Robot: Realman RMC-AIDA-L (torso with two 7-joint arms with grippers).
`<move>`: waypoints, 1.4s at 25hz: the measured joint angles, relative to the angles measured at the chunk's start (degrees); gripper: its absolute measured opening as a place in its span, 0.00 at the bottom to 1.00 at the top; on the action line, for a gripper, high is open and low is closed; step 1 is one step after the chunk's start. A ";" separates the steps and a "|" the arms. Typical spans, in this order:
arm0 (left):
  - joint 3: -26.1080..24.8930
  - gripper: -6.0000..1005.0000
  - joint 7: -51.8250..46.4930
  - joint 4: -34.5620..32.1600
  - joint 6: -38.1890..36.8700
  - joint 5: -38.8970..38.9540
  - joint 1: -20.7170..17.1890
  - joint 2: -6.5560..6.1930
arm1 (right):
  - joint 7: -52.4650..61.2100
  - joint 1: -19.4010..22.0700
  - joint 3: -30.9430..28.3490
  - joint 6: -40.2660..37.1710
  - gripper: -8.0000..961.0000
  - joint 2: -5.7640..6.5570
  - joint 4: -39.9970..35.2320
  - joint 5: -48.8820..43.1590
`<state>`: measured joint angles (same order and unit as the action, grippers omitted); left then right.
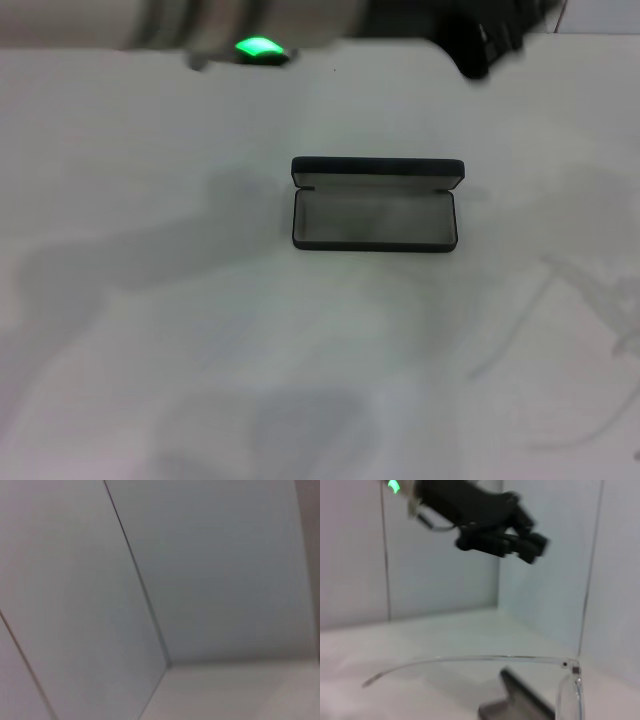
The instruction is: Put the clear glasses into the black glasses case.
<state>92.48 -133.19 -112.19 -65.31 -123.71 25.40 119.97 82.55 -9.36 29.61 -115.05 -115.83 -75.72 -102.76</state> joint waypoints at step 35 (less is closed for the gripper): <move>-18.30 0.06 32.87 37.38 -34.51 49.61 -4.89 -0.27 | -12.68 -21.73 32.56 12.51 0.13 -0.39 35.81 21.41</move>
<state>74.18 -100.32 -74.81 -99.81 -74.10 20.52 119.69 69.87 -31.09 62.17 -102.54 -116.22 -39.91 -81.35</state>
